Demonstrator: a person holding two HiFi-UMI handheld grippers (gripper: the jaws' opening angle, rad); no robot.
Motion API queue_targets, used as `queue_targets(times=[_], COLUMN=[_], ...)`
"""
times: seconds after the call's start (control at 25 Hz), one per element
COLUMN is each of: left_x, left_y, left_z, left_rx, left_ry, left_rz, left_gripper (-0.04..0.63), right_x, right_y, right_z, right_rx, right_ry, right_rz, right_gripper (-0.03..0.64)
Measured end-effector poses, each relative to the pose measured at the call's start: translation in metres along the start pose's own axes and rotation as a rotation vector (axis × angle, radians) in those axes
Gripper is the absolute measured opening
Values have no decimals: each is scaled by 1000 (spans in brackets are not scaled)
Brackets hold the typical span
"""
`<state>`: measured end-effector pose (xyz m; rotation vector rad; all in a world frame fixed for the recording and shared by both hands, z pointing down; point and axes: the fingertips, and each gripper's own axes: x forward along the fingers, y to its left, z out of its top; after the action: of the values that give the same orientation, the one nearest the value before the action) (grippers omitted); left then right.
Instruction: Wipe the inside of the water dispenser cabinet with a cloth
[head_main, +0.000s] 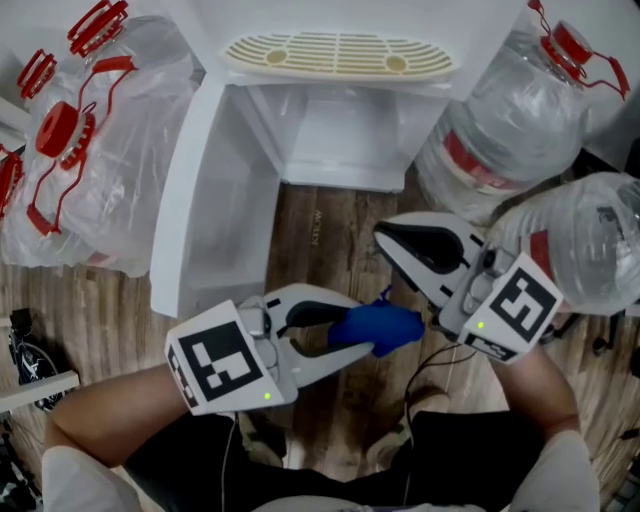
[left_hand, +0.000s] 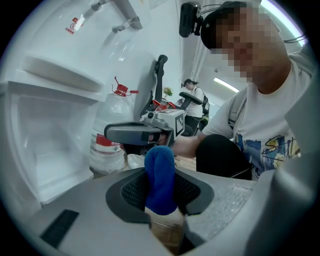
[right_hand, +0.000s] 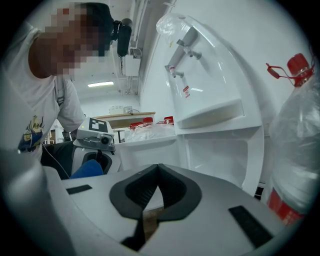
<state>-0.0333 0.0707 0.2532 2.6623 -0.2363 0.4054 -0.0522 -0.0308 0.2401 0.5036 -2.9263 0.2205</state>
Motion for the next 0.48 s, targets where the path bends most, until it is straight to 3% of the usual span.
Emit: queue_targets(times=[0.48], left_x=[5], left_y=[6], left_z=[-9], left_rx=[-26], left_ry=[26], left_rz=[1], left_gripper=[104], right_x=[-4], right_y=[-3], right_z=[-2], right_rx=[-19], right_ry=[4], right_rz=[-1], right_gripper=[0])
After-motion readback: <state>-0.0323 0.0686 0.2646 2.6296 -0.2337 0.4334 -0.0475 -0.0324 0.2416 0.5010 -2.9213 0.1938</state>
